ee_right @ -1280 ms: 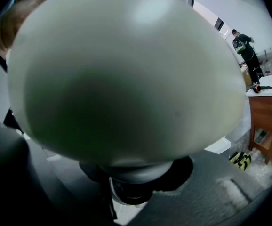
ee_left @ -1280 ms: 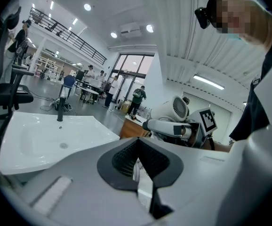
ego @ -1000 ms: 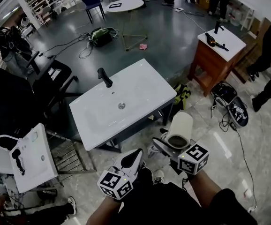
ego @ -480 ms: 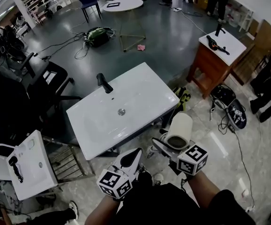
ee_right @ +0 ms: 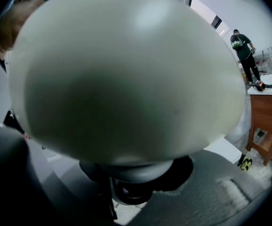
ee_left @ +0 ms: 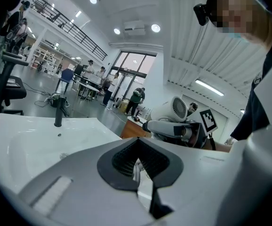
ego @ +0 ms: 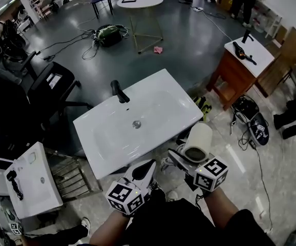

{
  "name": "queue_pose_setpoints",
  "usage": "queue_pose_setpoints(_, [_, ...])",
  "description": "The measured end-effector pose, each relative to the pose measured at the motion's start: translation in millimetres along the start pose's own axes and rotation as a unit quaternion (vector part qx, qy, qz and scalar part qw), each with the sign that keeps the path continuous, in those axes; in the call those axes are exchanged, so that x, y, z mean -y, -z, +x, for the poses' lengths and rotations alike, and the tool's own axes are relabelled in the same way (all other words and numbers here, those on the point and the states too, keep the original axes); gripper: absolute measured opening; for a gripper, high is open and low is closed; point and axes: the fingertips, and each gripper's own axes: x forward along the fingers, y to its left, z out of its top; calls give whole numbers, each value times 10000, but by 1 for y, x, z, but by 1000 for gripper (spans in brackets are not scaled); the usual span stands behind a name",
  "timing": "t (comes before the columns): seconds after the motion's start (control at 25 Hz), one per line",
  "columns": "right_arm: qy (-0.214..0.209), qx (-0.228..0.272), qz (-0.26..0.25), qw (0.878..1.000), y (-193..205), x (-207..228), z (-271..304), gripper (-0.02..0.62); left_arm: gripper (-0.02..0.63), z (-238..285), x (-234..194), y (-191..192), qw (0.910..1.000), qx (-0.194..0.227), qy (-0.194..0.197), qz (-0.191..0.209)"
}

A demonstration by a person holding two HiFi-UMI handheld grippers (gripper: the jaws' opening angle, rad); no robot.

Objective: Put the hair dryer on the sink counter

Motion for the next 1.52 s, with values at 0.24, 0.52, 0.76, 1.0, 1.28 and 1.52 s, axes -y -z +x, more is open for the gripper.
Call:
queue_pose_setpoints(0.24, [37,3,-50,10000,-12,5,31,198,2,3,-31,-17,10000,71,-1,-23])
queue_pose_setpoints(0.52, [64,7,-126,9999,-22,11,65,198,3,6,-65,-34,9999,152,-11,-10])
queue_pose_setpoints(0.76, [50,-76,-234,9997,-28,10,86,198,3,2,-80,-47,9996,275,-14,10])
queue_pose_setpoints(1.0, [-27,-60,-444,9990,-45,12,96,198,3,-3,-85,-52,9991,409,-110,15])
queue_pose_setpoints(1.28, [-312,-206,-678,9970,-57,26,106,198,3,10,-90,-59,9974,591,-404,-1])
queue_pose_setpoints(1.52, [-805,-462,-745,9929,-68,50,119,198,3,37,-87,-71,9935,781,-831,-21])
